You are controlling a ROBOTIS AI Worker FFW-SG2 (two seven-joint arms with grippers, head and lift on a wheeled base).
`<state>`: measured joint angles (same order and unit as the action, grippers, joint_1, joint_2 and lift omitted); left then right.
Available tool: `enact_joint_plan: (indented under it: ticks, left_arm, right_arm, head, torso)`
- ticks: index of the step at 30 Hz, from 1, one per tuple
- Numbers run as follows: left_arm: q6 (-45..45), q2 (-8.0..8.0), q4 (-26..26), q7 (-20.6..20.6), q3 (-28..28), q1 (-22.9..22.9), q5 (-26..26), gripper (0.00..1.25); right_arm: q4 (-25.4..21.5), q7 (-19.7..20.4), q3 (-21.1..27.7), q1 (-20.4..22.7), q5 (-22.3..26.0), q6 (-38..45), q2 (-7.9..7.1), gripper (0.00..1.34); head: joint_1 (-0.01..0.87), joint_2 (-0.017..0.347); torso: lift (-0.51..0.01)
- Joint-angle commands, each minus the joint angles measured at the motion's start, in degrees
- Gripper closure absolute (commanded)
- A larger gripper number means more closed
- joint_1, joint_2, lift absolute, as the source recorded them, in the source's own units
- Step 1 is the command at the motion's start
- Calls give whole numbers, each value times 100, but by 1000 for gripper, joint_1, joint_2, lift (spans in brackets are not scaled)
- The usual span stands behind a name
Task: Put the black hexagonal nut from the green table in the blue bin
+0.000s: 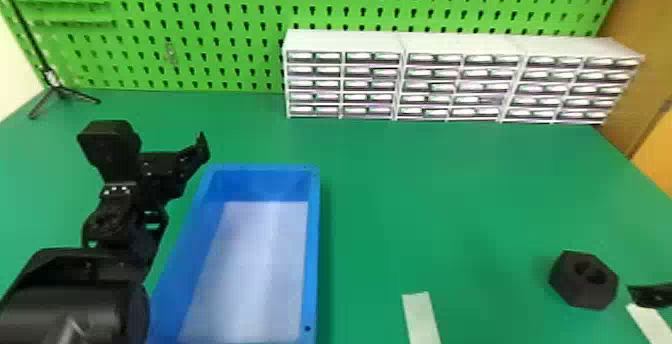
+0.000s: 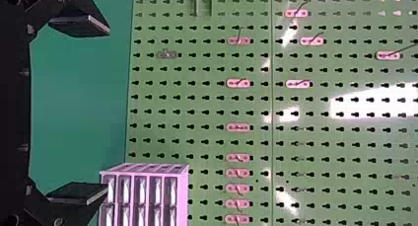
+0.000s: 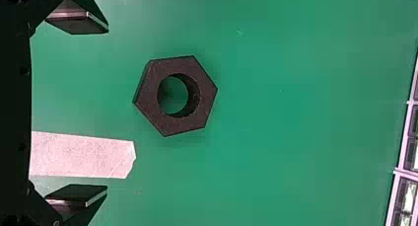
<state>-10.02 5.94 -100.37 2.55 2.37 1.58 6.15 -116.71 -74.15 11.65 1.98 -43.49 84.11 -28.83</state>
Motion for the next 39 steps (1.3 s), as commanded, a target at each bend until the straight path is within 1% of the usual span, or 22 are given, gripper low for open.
enact_joint_plan:
  ticks: [1,13,26,28,34,39]
  left_arm:
    - [0,4,0,0,0,0,0,163]
    - [0,-5,0,0,0,-9,9,163]
    - [-9,-5,0,0,0,9,9,163]
    - [-9,-5,0,0,9,0,9,163]
    - [-9,4,0,0,-9,35,9,163]
    - [-9,4,0,0,-9,44,18,163]
  right_arm:
    - [8,-3,-13,-5,-10,0,0,151]
    - [34,-38,-66,-31,-80,0,9,151]
    - [219,-64,-163,-225,-107,-123,53,150]
    - [307,-64,-180,-295,-115,-176,70,150]
    - [667,-64,-251,-576,-291,-448,220,150]
    - [1089,-64,-295,-858,-335,-685,290,150]
  head:
    - [686,28]
    - [686,28]
    - [686,28]
    - [686,28]
    - [686,28]
    - [686,28]
  torso:
    - [-96]
    - [-96]
    - [-96]
    - [-96]
    - [-96]
    - [-96]
